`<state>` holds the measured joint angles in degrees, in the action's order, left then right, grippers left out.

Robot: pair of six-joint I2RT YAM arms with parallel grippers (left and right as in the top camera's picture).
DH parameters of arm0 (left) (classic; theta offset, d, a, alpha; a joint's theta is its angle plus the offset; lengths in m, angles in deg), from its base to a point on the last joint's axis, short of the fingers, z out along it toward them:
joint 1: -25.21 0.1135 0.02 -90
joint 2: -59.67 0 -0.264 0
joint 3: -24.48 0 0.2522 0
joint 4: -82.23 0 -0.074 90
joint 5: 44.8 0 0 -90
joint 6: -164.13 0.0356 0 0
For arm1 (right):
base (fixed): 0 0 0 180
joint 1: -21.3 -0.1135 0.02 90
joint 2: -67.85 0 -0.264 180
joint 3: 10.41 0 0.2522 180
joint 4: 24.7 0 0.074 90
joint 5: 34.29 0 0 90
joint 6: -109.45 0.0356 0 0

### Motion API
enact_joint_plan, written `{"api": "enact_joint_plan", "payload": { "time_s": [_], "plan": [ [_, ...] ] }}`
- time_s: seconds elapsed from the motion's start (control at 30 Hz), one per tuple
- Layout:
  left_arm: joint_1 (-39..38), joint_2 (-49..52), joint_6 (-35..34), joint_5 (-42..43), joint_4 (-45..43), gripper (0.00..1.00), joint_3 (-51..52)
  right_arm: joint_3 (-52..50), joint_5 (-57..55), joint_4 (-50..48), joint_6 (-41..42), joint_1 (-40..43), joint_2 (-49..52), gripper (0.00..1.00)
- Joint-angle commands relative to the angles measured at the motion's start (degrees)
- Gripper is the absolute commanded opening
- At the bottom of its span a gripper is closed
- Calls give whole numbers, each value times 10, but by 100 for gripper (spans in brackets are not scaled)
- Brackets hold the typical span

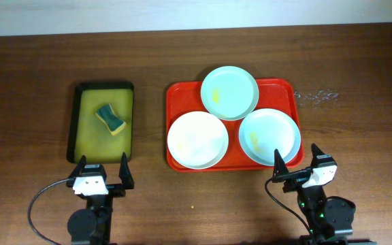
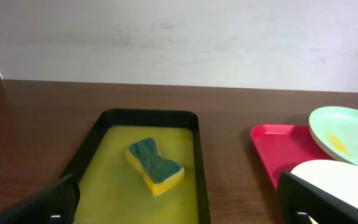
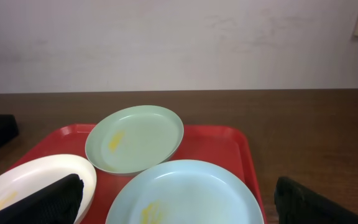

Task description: Clean dirty plates on tray and stack at the side

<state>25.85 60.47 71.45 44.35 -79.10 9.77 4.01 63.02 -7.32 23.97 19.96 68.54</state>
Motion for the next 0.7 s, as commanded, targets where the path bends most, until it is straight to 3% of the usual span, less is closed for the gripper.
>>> {"api": "enact_joint_plan", "payload": {
  "time_s": [0.0, 0.23, 0.3, 0.37, 0.47, 0.5, 0.57, 0.67],
  "plan": [
    [-3, -2, -1, -8, -2, 99, 5, -3, -5, 3, 2, -5, -2, 99],
    [-2, -2, -4, -13, -3, 99, 4, -3, -5, 3, 2, -5, -2, 99],
    [-2, -2, -10, 55, -19, 99, 4, -3, -5, 3, 2, -5, -2, 99],
    [-2, -2, -10, 143, -51, 99, 4, -3, -5, 3, 2, -5, -2, 99],
    [-2, -2, -10, 254, -176, 99, 4, -3, -5, 3, 2, -5, -2, 99],
    [-2, -2, -10, 257, -264, 99, 3, -3, -5, 3, 2, -5, -2, 99],
    [-2, -2, -9, 252, -328, 99, -5, -3, -5, 3, 2, -5, -2, 99],
    [-2, 28, -3, 235, -279, 99, -73, -3, -5, 3, 2, -5, -2, 99]
  ]
}}
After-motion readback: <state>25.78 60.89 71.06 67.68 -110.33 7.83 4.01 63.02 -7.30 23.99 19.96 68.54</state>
